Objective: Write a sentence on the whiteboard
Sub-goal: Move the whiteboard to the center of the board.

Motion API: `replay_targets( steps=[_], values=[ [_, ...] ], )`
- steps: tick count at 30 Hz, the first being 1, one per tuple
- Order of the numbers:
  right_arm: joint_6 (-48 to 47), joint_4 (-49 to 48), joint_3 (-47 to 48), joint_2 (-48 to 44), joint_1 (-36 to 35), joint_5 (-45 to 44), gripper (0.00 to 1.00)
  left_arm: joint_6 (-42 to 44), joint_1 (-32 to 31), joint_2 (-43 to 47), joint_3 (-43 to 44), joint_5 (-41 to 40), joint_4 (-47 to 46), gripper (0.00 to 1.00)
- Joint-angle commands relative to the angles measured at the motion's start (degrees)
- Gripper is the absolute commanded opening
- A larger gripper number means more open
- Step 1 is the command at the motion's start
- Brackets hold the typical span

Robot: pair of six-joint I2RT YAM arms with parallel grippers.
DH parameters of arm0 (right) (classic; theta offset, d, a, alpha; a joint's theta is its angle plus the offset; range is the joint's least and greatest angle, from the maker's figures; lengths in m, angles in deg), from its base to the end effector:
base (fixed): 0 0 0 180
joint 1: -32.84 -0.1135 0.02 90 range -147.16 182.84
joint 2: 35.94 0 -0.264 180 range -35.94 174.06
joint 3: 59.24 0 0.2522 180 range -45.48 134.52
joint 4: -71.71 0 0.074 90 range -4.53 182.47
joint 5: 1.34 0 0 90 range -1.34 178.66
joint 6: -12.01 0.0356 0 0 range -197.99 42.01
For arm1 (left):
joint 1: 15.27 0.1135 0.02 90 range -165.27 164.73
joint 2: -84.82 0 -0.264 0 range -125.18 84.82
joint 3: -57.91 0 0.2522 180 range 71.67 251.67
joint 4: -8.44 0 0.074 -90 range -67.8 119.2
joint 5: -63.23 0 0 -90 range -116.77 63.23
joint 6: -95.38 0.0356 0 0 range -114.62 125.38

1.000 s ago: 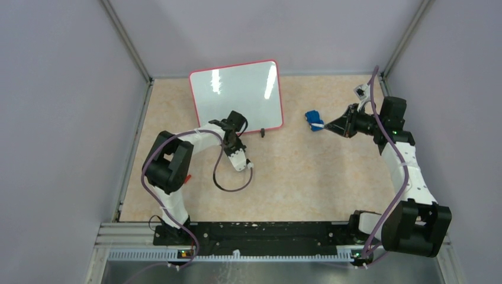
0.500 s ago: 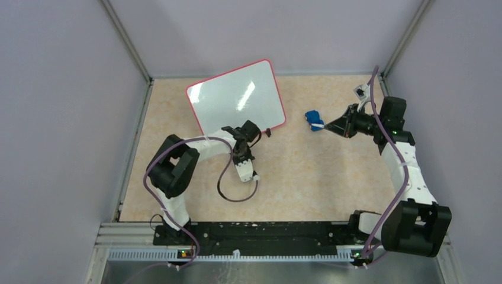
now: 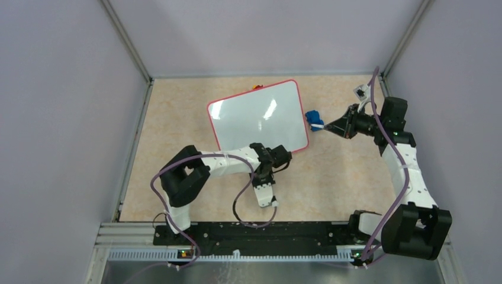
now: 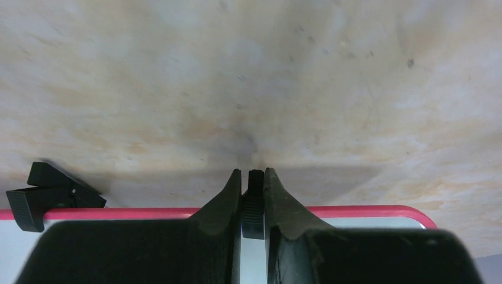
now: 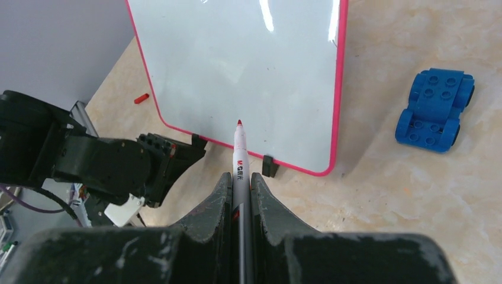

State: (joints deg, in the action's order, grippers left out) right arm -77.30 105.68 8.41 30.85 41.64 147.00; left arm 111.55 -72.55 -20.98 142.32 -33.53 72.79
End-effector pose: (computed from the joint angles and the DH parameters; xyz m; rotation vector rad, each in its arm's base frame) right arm 0.2475 -0.0077 0.3093 -0.4159 1.9435 0.9864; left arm 0.1845 -0.2794 0.1665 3.0819 0.4551 0.2154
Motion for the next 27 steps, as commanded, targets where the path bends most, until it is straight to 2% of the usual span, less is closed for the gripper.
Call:
replay_targets(
  steps=[1, 6, 19, 22, 27],
  values=[
    [-3.18, -0.44, 1.64, -3.26, 0.39, 4.11, 0.00, -10.01, -5.01, -3.28, 5.41, -0.73, 4.62, 0.00],
    [-4.06, -0.33, 1.41, -4.78, 0.41, 7.04, 0.00, -16.17, -8.19, -7.67, 11.80, 0.41, 9.35, 0.00],
    [-4.75, 0.45, 1.38, -5.13, 0.35, 8.80, 0.00, -20.97, -14.11, -7.66, 10.62, 1.18, 7.54, 0.03],
    [-4.73, 0.53, 1.34, -5.12, 0.37, 9.02, 0.00, -21.84, -14.28, -7.77, 10.15, 0.59, 7.41, 0.15],
    [-3.76, -0.70, 1.07, -5.11, 0.37, 9.41, 0.00, -23.17, -14.40, -6.18, 10.04, 1.40, 6.78, 0.43]
  ],
)
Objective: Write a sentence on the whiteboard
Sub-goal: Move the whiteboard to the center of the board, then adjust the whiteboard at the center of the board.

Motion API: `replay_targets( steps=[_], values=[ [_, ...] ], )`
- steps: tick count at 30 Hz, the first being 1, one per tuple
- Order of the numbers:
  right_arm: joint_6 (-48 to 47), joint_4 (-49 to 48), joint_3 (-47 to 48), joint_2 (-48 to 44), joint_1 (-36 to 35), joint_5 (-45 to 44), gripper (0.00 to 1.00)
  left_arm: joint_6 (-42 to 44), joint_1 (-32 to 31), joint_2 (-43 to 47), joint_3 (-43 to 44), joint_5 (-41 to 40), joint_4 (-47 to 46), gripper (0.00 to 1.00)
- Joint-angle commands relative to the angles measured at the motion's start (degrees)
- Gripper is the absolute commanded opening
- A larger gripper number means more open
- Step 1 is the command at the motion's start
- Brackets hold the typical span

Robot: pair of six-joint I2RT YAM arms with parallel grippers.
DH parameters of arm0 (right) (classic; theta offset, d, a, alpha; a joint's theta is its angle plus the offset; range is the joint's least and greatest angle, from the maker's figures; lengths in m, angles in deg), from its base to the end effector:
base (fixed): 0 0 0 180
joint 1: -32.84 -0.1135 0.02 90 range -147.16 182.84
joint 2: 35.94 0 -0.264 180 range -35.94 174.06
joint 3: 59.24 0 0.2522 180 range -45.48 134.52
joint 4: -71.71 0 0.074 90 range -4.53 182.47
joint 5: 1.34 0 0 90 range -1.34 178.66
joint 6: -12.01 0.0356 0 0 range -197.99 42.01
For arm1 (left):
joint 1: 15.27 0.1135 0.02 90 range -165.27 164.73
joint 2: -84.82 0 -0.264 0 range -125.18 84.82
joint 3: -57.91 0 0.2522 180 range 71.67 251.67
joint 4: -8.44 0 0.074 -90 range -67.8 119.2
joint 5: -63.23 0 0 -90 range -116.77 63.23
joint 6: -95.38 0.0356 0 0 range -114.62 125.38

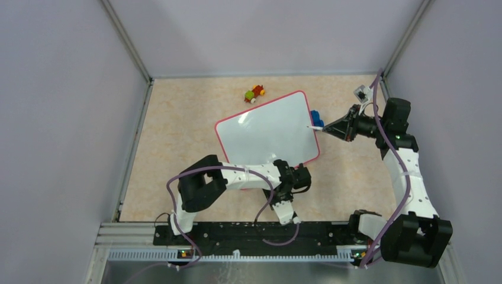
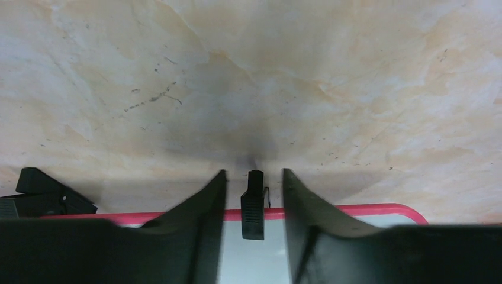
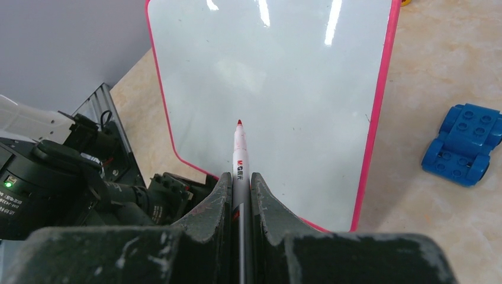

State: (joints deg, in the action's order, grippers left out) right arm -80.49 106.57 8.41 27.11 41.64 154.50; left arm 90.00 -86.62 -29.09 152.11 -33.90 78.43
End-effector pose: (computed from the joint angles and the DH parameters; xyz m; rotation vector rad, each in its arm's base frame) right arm 0.2305 -0.0028 0.3244 -0.5662 1.8237 1.0519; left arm 0.1209 -0.3444 0.1605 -3.0578 -0.6513 -0.1944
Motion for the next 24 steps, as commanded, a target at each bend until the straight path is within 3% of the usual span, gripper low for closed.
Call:
replay_targets(
  steps=[1, 5, 8, 10, 19, 24],
  values=[
    [0.26, -2.20, 1.00, -1.33, 0.39, 1.92, 0.00, -2.48, -0.47, 2.23, 0.54, 1.92, 0.95, 0.51],
    [2.04, -3.53, 1.59, -1.46, 0.42, 2.81, 0.00, -6.88, -1.67, 3.40, 2.43, 2.27, 2.97, 0.76],
    [5.60, -5.65, 1.91, -1.90, 0.40, 3.03, 0.00, -9.69, -2.42, 5.30, 3.59, 4.17, 3.92, 0.86],
    [6.73, -6.36, 2.49, -1.77, 0.39, 3.43, 0.00, -12.40, -2.92, 7.08, 3.93, 5.17, 2.98, 0.98],
    [10.42, -7.84, 6.43, -0.17, 0.34, 2.94, 0.00, -24.19, -3.09, 15.36, 3.38, 13.34, 1.17, 0.99],
    [12.36, -8.42, 9.49, 1.46, 0.34, 2.38, 0.00, -37.44, 0.11, 23.35, 0.05, 17.47, -8.43, 0.99]
  ],
)
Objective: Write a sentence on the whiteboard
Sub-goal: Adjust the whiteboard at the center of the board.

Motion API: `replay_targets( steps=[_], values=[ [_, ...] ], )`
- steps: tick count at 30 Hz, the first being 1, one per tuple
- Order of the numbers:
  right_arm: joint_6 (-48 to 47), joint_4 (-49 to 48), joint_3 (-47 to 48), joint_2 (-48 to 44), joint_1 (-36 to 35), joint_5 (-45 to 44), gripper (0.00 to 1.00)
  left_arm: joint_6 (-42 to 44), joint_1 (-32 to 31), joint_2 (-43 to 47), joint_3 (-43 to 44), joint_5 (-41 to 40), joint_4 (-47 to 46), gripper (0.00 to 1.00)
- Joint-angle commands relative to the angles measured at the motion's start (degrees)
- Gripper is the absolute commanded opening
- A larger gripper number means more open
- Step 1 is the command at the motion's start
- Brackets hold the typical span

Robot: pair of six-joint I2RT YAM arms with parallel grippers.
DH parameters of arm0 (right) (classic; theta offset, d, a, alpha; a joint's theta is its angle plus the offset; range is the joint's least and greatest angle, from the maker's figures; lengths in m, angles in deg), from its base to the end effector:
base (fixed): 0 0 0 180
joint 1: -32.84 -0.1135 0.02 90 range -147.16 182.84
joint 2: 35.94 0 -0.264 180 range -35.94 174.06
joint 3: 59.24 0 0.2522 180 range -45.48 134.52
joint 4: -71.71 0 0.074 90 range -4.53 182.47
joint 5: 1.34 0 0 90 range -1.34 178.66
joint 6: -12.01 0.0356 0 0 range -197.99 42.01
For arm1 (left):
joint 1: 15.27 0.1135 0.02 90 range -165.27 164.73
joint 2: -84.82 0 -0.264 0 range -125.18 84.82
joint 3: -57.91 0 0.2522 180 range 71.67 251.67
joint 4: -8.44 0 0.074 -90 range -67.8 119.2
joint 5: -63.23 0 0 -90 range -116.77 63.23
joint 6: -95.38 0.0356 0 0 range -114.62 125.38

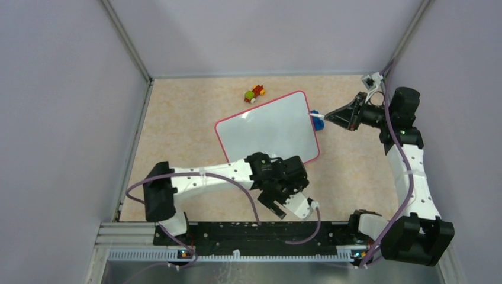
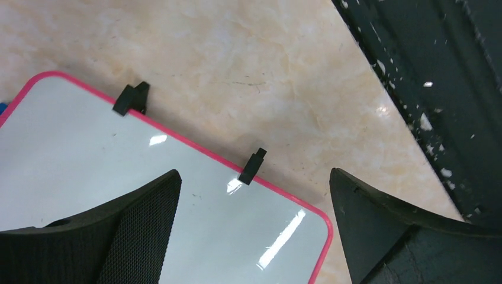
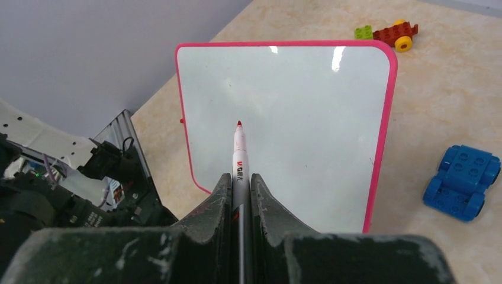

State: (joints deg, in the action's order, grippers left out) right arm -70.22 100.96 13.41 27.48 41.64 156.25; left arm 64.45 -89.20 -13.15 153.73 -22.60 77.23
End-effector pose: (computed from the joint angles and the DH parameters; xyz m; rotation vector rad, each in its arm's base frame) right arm 0.2354 -0.0031 0.3601 -0.5305 1.7553 1.1009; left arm 0.0928 -0.3316 0.2620 2.5899 1.1073 -0.1628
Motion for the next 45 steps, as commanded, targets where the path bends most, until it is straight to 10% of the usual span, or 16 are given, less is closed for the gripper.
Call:
replay_targets(
  steps=[1, 15, 21, 45],
  values=[
    [2.27, -2.70, 5.08, 1.43, 0.35, 0.56, 0.00, -14.84, 4.59, 8.68, -1.63, 8.16, -8.52, 0.99],
    [-1.26, 3.06, 10.65, 5.97, -2.55, -2.13, 0.00, -52.62, 50.78, 20.71, 5.91, 33.32, -21.23, 0.99],
    [-5.98, 7.77, 13.58, 7.91, -6.45, -2.89, 0.00, -53.86, 63.41, 13.99, 11.84, 44.54, -21.34, 0.93],
    [-21.75, 21.04, 15.36, 6.57, -13.98, -7.43, 0.00, -68.27, 58.22, -10.45, 16.63, 65.17, -32.52, 0.49]
  ],
)
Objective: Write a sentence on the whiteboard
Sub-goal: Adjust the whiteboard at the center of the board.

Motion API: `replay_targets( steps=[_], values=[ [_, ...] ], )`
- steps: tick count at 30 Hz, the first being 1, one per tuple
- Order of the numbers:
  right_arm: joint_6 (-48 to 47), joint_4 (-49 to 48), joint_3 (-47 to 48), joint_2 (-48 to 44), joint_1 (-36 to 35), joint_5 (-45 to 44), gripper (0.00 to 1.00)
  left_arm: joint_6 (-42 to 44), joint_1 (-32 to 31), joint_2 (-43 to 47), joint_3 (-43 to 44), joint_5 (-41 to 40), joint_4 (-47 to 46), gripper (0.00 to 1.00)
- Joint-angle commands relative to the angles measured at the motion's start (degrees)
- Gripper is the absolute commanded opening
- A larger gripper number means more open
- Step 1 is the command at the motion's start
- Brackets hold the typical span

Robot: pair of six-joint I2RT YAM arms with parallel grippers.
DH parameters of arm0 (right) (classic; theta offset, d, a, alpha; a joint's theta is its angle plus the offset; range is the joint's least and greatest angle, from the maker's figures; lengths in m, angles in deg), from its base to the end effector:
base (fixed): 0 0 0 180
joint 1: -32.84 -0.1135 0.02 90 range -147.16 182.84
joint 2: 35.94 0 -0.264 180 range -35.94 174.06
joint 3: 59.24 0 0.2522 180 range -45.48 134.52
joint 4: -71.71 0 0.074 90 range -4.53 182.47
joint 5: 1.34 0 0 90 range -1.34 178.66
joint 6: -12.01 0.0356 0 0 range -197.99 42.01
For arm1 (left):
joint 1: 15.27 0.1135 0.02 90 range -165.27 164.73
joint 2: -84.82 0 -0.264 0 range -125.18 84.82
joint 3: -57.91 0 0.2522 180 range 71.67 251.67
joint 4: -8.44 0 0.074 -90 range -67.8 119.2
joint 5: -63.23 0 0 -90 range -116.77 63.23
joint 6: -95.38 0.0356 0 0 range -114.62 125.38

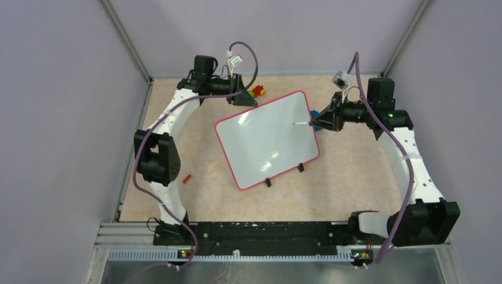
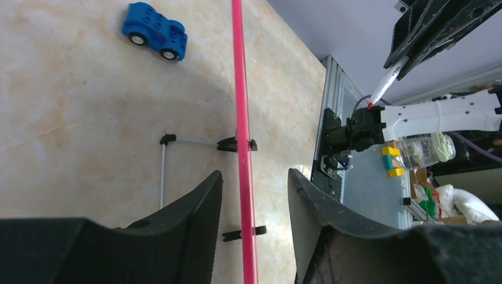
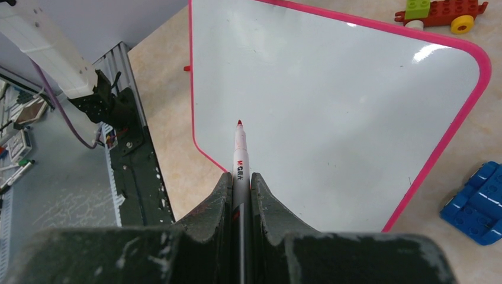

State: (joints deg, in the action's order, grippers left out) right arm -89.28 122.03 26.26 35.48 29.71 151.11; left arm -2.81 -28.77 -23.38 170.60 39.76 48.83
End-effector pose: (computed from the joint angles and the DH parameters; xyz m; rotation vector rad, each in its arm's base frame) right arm 0.2514 0.0454 0.3716 -0.8233 1.8242 1.0878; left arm 0.4059 -0.1310 0.3323 0.7600 1.9620 -1.4771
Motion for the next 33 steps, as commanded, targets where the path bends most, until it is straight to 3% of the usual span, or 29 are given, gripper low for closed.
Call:
replay_targets(
  steps=[1, 9, 15, 25, 26, 30, 33],
  values=[
    [-2.35, -0.71, 2.21, -1.72, -2.62, -3.37, 0.00, -1.11, -2.79, -0.24, -0.65, 2.65, -4.44, 0.47],
    [0.35, -4.42, 1.76, -3.19, -9.62, -14.44, 0.00, -0.74, -6.23, -1.59, -0.82, 1.97, -4.48, 0.27],
    [-0.48, -4.83, 1.72, -2.92, -16.86, -21.62, 0.00, -0.78, -7.42, -2.52, -0.81, 1.95, -4.39, 0.21],
    [-0.48, -4.89, 3.64, -0.75, -22.77, -23.48, 0.00, -1.69, -9.14, -4.29, -1.09, 3.56, -5.28, 0.18],
    [-0.56, -4.88, 3.61, -0.78, -23.05, -23.69, 0.00, -1.93, -9.24, -4.32, -1.18, 3.49, -5.58, 0.20],
    [-0.49, -5.08, 3.54, -0.94, -24.42, -25.98, 0.00, -4.11, -8.34, -3.26, -0.80, 2.24, -8.18, 0.55],
    [-0.71, -4.86, 3.89, -0.82, -26.24, -27.74, 0.00, -4.51, -5.99, -1.23, 0.98, 0.41, -8.63, 0.74]
  ],
)
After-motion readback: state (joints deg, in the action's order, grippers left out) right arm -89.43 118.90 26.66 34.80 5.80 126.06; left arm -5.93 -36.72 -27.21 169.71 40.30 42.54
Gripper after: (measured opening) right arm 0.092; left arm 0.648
